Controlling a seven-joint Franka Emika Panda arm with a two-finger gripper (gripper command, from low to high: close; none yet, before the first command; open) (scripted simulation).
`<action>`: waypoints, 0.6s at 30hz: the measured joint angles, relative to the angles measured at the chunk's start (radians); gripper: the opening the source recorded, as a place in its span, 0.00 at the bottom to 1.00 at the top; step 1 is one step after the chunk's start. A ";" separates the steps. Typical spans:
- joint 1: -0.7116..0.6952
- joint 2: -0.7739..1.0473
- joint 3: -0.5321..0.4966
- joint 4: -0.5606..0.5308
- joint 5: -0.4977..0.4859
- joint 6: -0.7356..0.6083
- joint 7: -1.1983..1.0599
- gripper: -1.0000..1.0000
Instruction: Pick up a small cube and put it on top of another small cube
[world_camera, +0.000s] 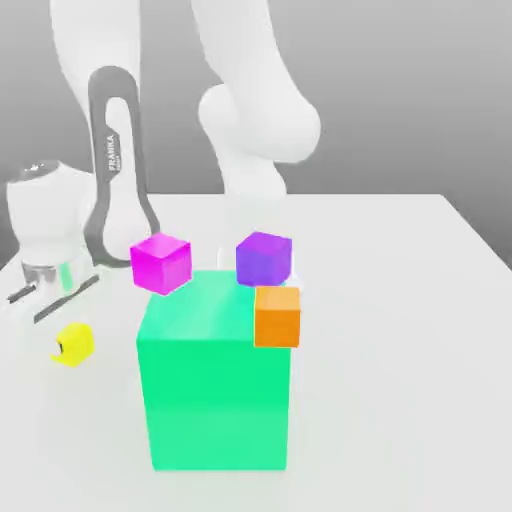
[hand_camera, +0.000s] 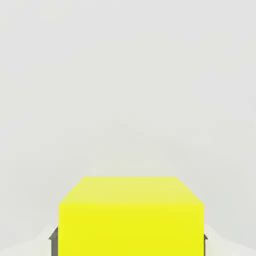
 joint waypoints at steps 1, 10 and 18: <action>0.004 -0.011 -0.004 -0.002 -0.003 -0.009 0.003 0.00; 0.064 -0.247 -0.064 -0.009 -0.132 -0.250 0.064 0.00; 0.217 -0.380 0.008 0.094 -0.124 -0.510 -0.074 0.00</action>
